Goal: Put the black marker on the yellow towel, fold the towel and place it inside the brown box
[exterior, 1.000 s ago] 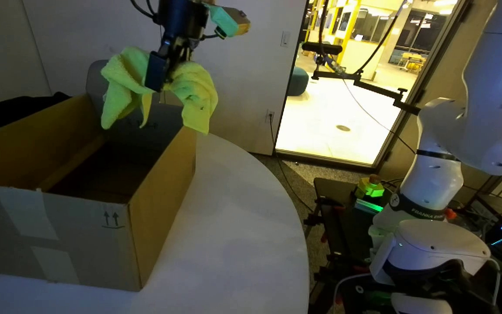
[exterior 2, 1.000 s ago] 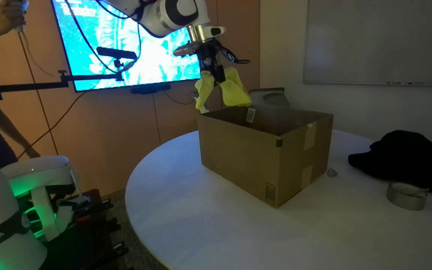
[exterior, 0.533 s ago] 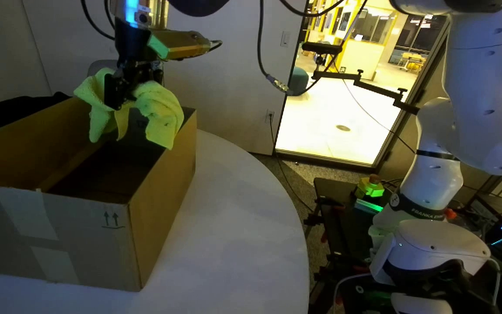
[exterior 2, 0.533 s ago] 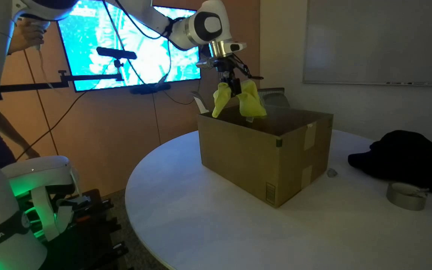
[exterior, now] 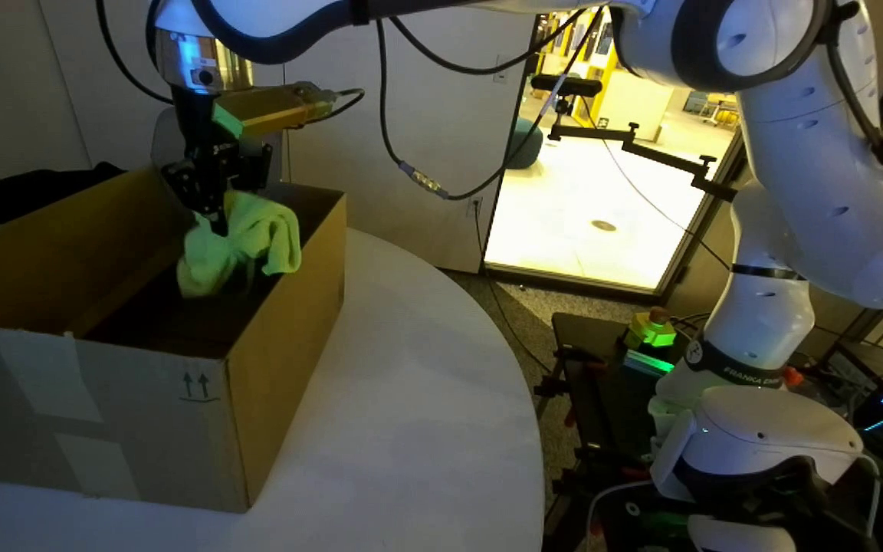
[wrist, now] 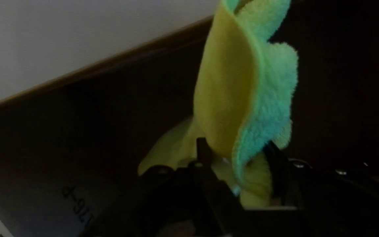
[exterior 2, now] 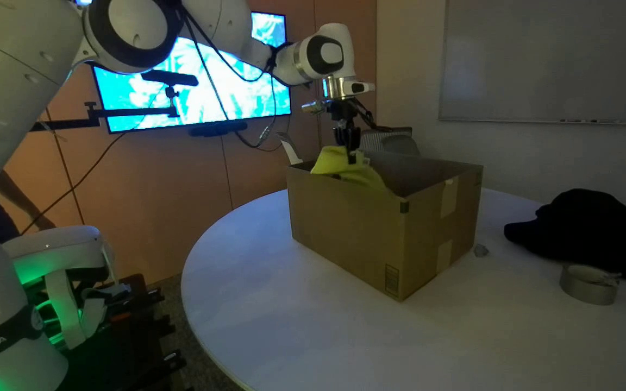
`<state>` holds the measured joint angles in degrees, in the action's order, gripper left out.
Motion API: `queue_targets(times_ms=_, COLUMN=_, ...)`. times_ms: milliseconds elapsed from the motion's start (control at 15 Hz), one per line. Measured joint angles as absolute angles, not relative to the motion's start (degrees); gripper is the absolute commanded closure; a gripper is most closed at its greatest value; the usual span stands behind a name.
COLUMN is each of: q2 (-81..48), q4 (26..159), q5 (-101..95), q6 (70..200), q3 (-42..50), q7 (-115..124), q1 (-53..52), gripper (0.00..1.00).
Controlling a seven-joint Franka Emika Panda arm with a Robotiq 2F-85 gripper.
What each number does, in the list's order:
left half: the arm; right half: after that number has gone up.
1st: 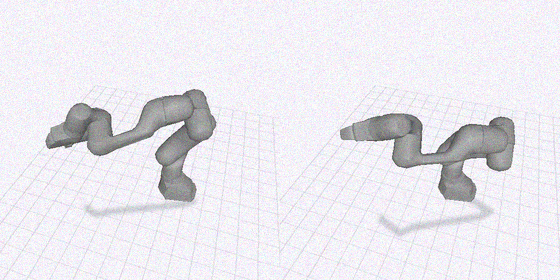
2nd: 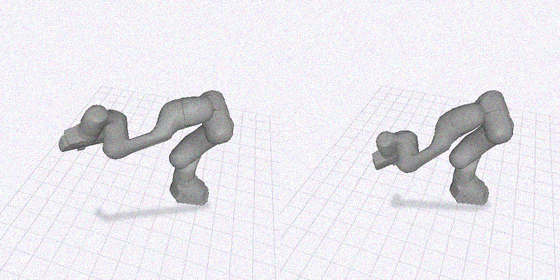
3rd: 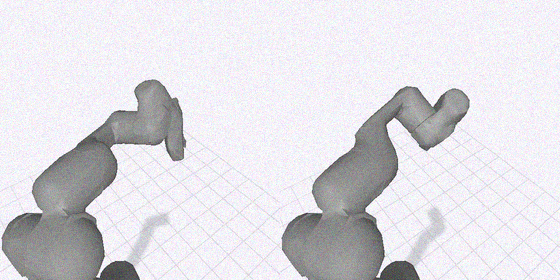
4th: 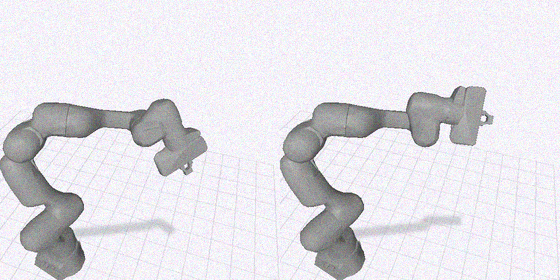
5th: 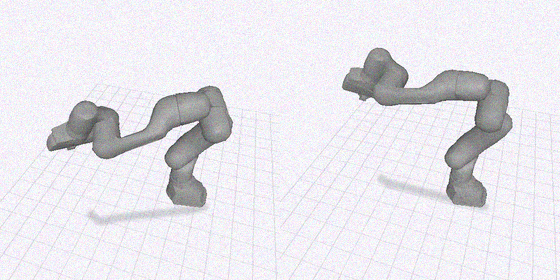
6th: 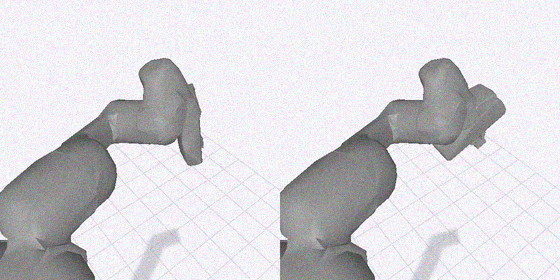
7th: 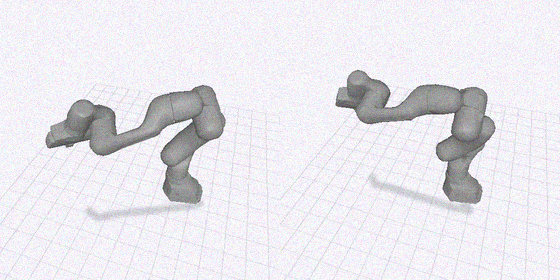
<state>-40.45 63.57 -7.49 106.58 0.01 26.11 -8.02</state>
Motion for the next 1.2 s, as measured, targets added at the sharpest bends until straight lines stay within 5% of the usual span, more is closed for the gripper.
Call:
queue_targets(times_ms=267, q2=-43.0, q4=57.0, q5=-7.5, q6=100.0, q3=0.0, q7=24.6, q1=-8.4, gripper=0.00)
queue_targets(times_ms=600, q2=-38.7, q4=58.8, q5=-7.5, q6=98.1, q3=-1.4, q7=19.0, q1=-8.4, gripper=0.00)
queue_targets(times_ms=1200, q2=-16.2, q4=83.1, q5=-3.4, q6=96.0, q3=-3.0, q7=7.6, q1=-5.6, gripper=0.00)
